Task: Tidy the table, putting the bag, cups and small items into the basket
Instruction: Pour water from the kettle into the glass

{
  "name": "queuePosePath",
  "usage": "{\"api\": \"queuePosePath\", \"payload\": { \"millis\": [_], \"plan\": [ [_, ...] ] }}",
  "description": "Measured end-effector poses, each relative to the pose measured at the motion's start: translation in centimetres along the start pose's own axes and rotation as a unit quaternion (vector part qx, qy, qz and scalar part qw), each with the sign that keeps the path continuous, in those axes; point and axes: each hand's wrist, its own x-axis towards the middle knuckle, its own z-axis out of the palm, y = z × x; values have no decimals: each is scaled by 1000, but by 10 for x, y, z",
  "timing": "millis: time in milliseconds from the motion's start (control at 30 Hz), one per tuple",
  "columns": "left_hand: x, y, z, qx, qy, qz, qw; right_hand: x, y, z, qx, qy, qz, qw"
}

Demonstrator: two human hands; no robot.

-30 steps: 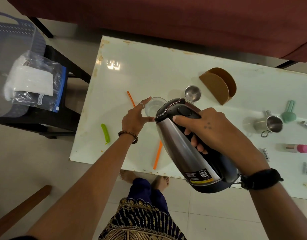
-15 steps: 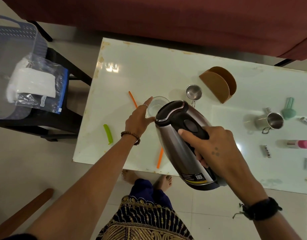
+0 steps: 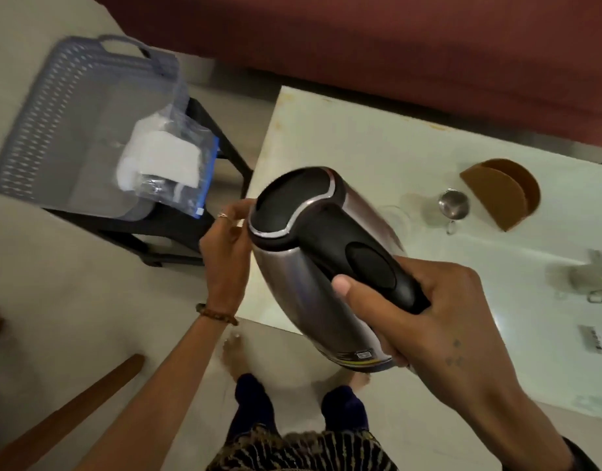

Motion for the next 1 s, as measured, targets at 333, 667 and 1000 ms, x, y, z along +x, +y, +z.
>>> {"api": "queuePosePath", "payload": {
  "millis": [333, 667, 1000],
  "plan": [
    [77, -45, -199, 179, 194, -36, 964, 72, -104, 156, 148, -61, -136, 978],
    [177, -162, -286, 272, -41, -157, 948, 182, -134, 333, 216, 22, -135, 967],
    [189, -191, -283, 281, -102, -185, 936, 249, -113, 442, 222, 137, -92, 961]
  ]
}}
